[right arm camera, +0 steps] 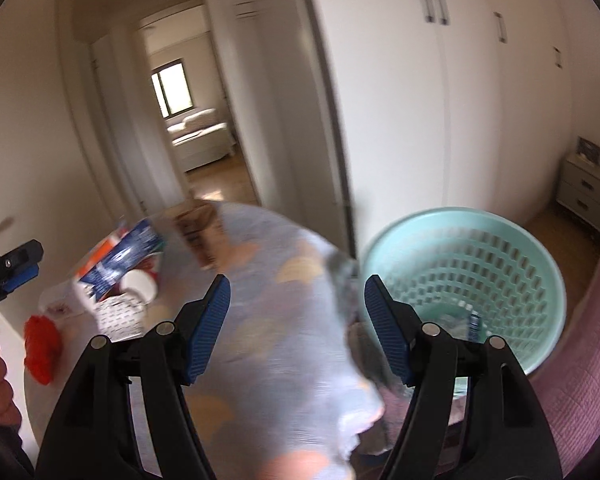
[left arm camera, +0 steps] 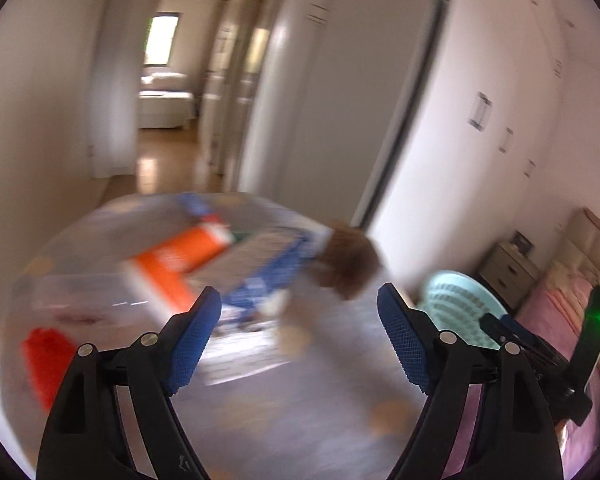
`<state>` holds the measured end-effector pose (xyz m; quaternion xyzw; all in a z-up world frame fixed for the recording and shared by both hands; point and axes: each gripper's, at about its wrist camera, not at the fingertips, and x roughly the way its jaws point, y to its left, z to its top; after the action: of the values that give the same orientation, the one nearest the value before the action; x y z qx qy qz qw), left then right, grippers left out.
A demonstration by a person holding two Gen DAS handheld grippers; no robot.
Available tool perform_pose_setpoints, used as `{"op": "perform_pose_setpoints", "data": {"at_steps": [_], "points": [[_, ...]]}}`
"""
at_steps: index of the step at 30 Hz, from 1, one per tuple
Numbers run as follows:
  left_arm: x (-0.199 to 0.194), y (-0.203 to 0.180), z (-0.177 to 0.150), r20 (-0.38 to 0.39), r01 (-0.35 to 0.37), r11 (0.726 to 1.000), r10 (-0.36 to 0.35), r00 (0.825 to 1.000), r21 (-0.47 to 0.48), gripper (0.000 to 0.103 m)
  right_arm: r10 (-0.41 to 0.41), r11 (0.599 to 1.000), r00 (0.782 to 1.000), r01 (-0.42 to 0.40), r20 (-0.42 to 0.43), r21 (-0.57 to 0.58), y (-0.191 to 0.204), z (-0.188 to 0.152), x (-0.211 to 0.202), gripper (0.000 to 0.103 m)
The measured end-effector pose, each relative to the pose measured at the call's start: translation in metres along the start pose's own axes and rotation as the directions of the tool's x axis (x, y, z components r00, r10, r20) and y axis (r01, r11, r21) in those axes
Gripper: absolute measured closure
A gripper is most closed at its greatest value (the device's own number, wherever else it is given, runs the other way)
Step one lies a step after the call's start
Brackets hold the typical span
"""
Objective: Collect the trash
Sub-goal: 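Grasp the red plastic bag with the left tool while the right tool grasps the blue carton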
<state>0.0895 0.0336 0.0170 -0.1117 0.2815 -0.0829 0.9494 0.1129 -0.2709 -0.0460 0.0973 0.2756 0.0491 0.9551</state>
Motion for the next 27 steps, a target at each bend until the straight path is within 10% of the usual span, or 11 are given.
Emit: {"op": "perform_pose_setpoints", "data": {"at_steps": [14,22,27], "points": [[-0.045,0.154,-0.023,-0.097,-0.253,0.938,0.236,0.967,-0.238,0.019,0.094,0.988,0.991,-0.105,-0.092,-0.117,0.088,-0.030,0.060,0.037],[-0.014,0.174,-0.043,-0.223,-0.226,0.940,0.171,0.960,-0.255,0.019,0.170,0.972,0.974,-0.191,-0.150,-0.137,0.118,-0.019,0.074,0.037],[-0.002,0.170,-0.058,-0.231,-0.306,0.936,0.263,0.937,-0.173,0.031,0.253,0.957,0.948,-0.274,-0.193,-0.092,0.136,-0.003,0.082,0.037]]}}
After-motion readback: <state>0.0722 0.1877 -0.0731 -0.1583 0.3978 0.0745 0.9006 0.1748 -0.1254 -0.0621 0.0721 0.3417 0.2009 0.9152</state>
